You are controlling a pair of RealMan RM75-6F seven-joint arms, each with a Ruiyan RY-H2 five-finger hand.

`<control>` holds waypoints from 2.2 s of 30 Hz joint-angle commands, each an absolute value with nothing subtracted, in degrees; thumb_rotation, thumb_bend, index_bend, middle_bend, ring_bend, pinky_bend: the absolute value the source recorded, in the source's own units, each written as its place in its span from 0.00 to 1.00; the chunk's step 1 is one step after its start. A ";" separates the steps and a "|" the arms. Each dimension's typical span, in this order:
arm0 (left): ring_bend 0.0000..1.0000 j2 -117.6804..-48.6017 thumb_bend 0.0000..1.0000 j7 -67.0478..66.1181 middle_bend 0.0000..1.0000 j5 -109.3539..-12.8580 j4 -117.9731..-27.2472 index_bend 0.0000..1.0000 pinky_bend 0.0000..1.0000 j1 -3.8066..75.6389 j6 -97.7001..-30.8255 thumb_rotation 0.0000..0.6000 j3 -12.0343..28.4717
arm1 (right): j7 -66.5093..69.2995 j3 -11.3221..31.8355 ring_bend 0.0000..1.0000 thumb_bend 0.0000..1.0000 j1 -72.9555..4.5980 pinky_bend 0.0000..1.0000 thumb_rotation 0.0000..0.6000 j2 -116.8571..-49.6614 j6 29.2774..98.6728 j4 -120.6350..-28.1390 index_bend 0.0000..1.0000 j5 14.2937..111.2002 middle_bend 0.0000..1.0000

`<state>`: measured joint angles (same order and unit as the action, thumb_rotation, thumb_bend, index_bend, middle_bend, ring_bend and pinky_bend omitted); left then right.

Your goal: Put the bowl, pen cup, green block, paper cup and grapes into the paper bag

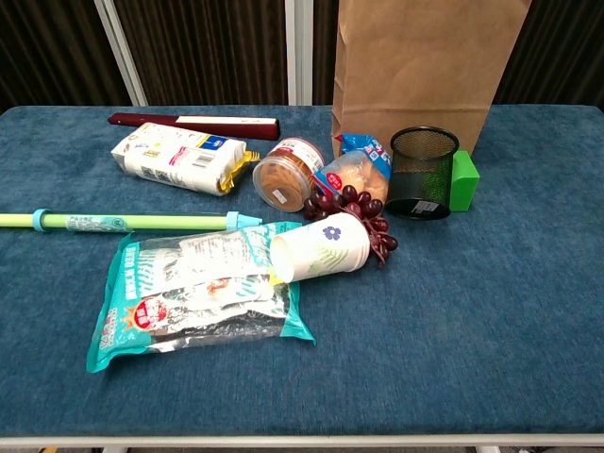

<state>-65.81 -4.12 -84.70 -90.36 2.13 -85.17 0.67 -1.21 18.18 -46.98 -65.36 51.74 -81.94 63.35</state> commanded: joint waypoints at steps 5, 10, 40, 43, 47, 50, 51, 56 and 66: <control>0.15 -65.85 0.00 -4.53 0.23 -85.49 -90.96 0.26 0.20 2.57 -85.30 1.00 0.82 | 6.02 14.05 0.13 0.06 -38.31 0.26 1.00 -59.72 57.35 -87.12 0.08 69.71 0.27; 0.15 -65.56 0.00 -4.80 0.23 -85.24 -91.25 0.26 0.20 1.99 -85.61 1.00 0.45 | 6.51 8.54 0.18 0.07 -33.94 0.32 1.00 -58.21 56.00 -88.25 0.16 71.96 0.32; 0.15 -65.65 0.00 -3.72 0.23 -86.54 -90.60 0.26 0.20 1.39 -86.27 1.00 -0.25 | -8.92 8.75 0.17 0.06 -42.74 0.38 1.00 -86.39 43.10 -67.37 0.10 62.65 0.18; 0.15 -65.54 0.00 -3.90 0.23 -86.39 -90.96 0.26 0.20 1.60 -85.96 1.00 -0.10 | -8.57 9.02 0.17 0.06 -43.45 0.38 1.00 -88.10 42.16 -65.60 0.10 62.50 0.18; 0.15 -65.43 0.00 -3.97 0.23 -86.17 -91.17 0.26 0.20 1.77 -85.66 1.00 0.04 | -8.08 9.37 0.18 0.06 -44.24 0.38 1.00 -90.33 41.14 -63.08 0.10 62.23 0.20; 0.15 -65.35 0.00 -3.91 0.23 -86.00 -91.20 0.26 0.20 1.78 -85.50 1.00 0.04 | -7.23 9.66 0.18 0.07 -44.62 0.40 1.00 -91.84 40.24 -61.41 0.10 61.92 0.22; 0.15 -65.33 0.00 -3.83 0.23 -85.95 -91.17 0.26 0.20 1.75 -85.47 1.00 0.02 | -6.98 9.74 0.19 0.07 -44.67 0.40 1.00 -92.32 40.19 -60.86 0.10 61.93 0.23; 0.15 -65.40 0.00 -3.39 0.23 -85.86 -90.81 0.26 0.20 1.69 -85.34 1.00 -0.07 | -5.22 10.34 0.28 0.14 -44.56 0.49 1.00 -95.29 41.73 -57.28 0.22 62.87 0.33; 0.15 -65.20 0.00 -2.97 0.23 -85.91 -90.78 0.26 0.20 1.56 -85.54 1.00 -0.06 | -0.38 9.31 0.36 0.21 -41.34 0.57 1.00 -89.46 46.95 -62.96 0.39 68.98 0.44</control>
